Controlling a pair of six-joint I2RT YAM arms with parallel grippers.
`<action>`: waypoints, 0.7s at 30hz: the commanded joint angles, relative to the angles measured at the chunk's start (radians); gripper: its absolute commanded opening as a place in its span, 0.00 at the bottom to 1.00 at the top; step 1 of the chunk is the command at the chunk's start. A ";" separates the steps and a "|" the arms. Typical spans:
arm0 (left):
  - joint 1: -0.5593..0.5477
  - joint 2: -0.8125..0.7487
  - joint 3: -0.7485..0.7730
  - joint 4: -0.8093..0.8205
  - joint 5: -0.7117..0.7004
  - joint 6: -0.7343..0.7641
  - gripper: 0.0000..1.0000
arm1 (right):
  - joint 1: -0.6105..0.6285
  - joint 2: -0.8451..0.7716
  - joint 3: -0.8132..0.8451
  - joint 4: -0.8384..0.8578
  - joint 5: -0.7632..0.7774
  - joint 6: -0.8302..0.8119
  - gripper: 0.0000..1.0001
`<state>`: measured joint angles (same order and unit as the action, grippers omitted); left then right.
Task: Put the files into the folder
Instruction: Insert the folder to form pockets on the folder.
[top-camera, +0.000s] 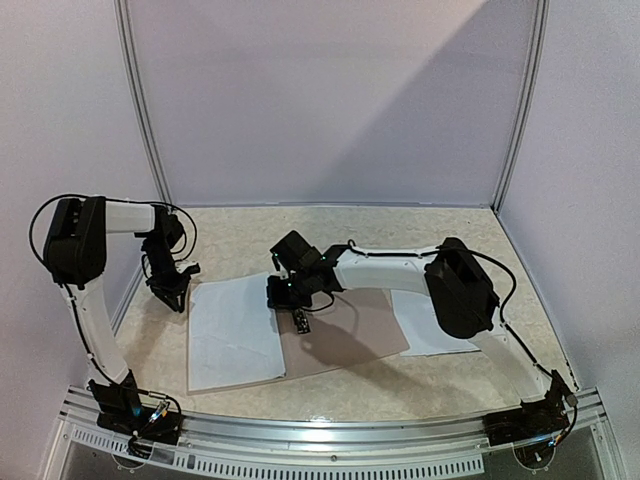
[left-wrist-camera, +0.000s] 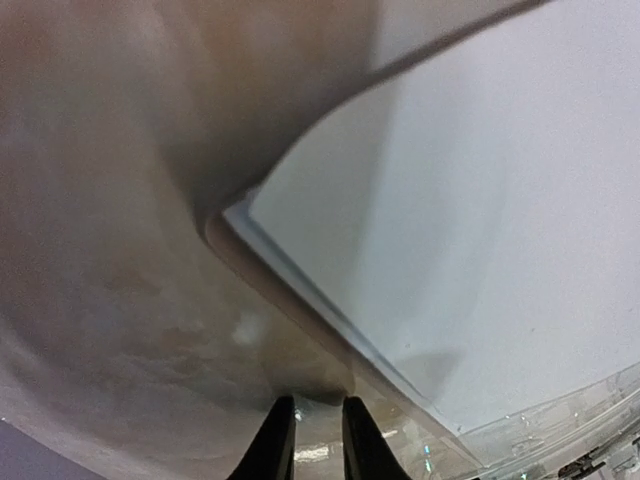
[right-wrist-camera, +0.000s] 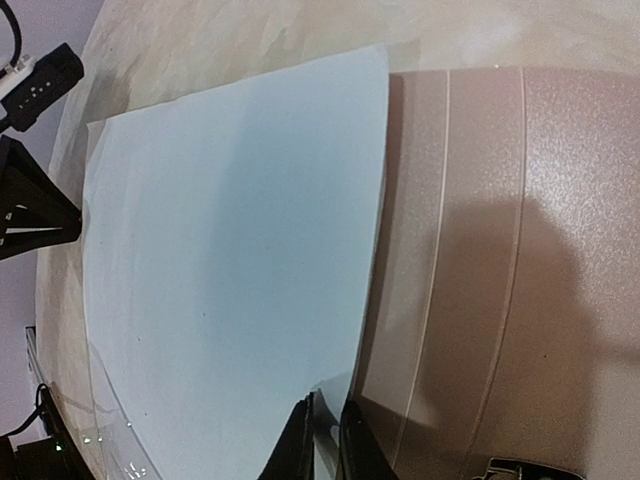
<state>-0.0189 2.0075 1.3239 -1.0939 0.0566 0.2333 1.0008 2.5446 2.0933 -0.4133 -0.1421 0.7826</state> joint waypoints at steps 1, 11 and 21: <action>-0.007 0.099 -0.038 0.179 -0.006 0.029 0.19 | 0.003 0.043 -0.002 0.053 -0.056 -0.017 0.09; -0.006 0.093 -0.032 0.173 -0.005 0.041 0.19 | 0.000 -0.015 -0.001 0.043 -0.063 -0.046 0.21; 0.019 0.004 0.015 0.116 -0.084 0.079 0.22 | -0.057 -0.287 -0.027 -0.020 -0.145 -0.179 0.45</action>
<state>-0.0166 2.0068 1.3319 -1.1053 0.0441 0.2790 0.9829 2.4485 2.0819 -0.4099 -0.2428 0.6842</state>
